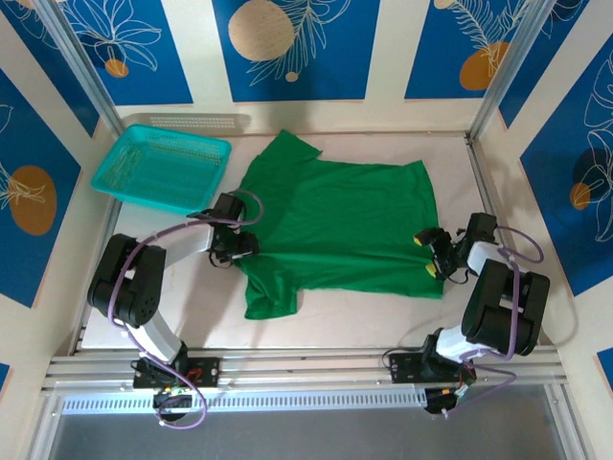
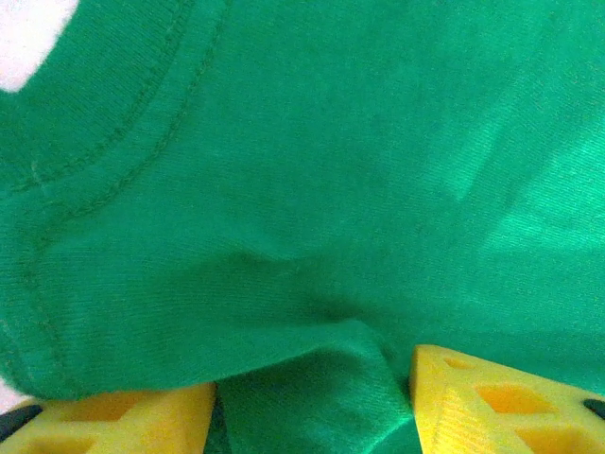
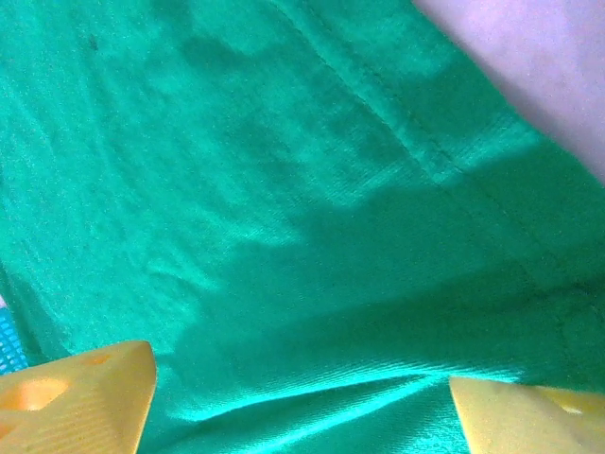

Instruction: Fold the inside-out t-shirt

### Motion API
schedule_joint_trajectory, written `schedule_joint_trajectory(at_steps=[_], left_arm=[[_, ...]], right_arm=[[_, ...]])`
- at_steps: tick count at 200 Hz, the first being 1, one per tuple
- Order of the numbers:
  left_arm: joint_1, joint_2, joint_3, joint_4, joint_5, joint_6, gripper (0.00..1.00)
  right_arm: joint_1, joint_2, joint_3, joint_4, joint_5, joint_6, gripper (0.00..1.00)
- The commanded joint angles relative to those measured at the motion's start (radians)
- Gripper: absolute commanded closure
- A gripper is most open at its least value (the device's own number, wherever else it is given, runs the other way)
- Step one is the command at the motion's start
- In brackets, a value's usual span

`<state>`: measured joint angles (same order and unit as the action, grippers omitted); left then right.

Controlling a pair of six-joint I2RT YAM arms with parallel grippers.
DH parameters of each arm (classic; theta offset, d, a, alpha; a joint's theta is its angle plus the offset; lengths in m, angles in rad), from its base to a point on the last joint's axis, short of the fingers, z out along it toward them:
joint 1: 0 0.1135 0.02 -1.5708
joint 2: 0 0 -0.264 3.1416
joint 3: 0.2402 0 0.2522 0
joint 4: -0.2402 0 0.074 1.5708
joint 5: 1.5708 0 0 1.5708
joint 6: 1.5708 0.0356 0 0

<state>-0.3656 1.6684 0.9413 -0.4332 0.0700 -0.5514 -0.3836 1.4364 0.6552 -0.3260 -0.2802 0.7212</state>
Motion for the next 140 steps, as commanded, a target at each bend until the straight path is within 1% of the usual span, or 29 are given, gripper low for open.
schedule_joint_trajectory(at_steps=[1, 18, 37, 50, 58, 73, 86, 97, 110, 119, 129, 140], left_arm=[[0.016, -0.073, -0.021, -0.115, -0.010, 0.017, 0.43], [0.017, -0.183, -0.090, -0.134, -0.005, -0.031, 0.42], [0.010, -0.336, -0.163, -0.168, 0.031, -0.083, 0.42], [-0.011, -0.446, -0.203, -0.216, 0.096, -0.081, 0.42], [-0.037, -0.505, -0.221, -0.261, 0.104, -0.099, 0.42], [-0.118, -0.590, -0.268, -0.299, 0.105, -0.144, 0.42], [-0.182, -0.625, -0.303, -0.305, 0.089, -0.202, 0.42], [-0.232, -0.637, -0.323, -0.290, 0.083, -0.244, 0.42], [-0.269, -0.645, -0.333, -0.283, 0.080, -0.281, 0.42], [-0.296, -0.656, -0.350, -0.265, 0.054, -0.299, 0.42], [-0.310, -0.661, -0.376, -0.239, 0.029, -0.320, 0.42], [-0.319, -0.646, -0.397, -0.209, 0.040, -0.331, 0.42]], right_arm=[[0.033, -0.053, 0.041, -0.136, 0.039, 0.037, 0.12], [0.070, -0.126, 0.066, -0.267, 0.157, 0.094, 0.09], [0.090, -0.205, 0.069, -0.404, 0.240, 0.183, 0.06], [0.092, -0.261, 0.048, -0.468, 0.240, 0.233, 0.05], [0.092, -0.296, 0.030, -0.492, 0.231, 0.255, 0.05], [0.095, -0.350, -0.006, -0.503, 0.227, 0.269, 0.05], [0.093, -0.364, -0.025, -0.509, 0.257, 0.271, 0.06], [0.089, -0.354, -0.030, -0.507, 0.258, 0.270, 0.06], [0.088, -0.332, -0.032, -0.501, 0.242, 0.267, 0.08], [0.088, -0.312, -0.032, -0.490, 0.232, 0.257, 0.08], [0.086, -0.291, -0.036, -0.480, 0.227, 0.253, 0.08], [0.085, -0.268, -0.039, -0.469, 0.215, 0.248, 0.09]])
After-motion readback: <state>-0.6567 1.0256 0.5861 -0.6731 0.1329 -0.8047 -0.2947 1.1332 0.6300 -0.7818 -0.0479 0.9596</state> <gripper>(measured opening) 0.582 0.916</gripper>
